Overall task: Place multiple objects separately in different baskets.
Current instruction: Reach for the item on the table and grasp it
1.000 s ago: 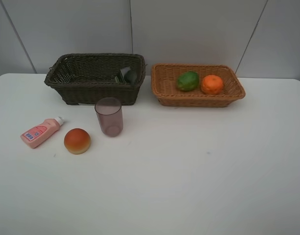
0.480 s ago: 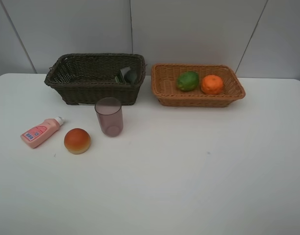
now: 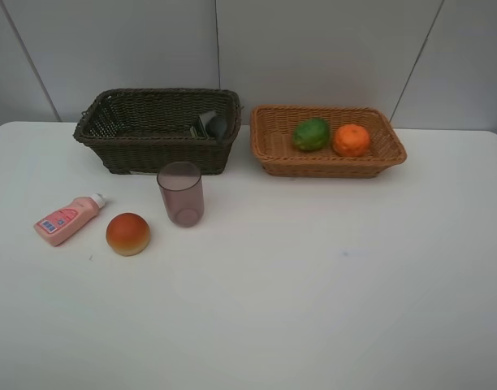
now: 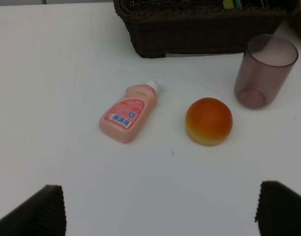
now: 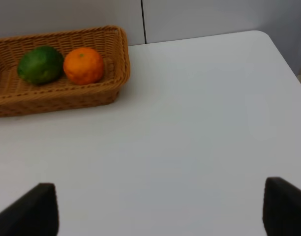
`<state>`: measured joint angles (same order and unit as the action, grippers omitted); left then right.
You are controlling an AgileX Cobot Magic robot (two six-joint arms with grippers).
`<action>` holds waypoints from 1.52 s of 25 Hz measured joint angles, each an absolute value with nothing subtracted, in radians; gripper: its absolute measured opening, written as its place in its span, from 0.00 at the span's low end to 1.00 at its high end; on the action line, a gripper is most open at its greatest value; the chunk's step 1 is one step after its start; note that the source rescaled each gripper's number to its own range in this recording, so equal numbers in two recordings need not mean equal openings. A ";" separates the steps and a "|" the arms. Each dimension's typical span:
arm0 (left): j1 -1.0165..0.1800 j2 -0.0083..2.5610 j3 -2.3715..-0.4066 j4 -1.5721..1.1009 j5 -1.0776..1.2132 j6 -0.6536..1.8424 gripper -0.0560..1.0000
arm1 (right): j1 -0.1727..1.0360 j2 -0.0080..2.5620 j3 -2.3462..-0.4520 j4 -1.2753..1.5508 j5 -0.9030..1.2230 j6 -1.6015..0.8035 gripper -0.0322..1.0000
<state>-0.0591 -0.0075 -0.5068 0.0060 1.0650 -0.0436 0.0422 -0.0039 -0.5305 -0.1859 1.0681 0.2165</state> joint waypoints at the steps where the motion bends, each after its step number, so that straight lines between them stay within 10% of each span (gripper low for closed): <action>1: -0.059 -0.008 -0.507 0.006 1.065 -0.044 1.00 | 0.042 -0.004 -0.531 -0.186 1.068 0.216 0.83; 25: -0.059 0.032 -0.507 0.000 1.064 -0.041 1.00 | 0.042 -0.004 -0.531 -0.186 1.068 0.216 0.83; 38: -0.062 0.694 -0.742 -0.029 0.997 0.054 1.00 | 0.042 -0.004 -0.531 -0.186 1.068 0.216 0.83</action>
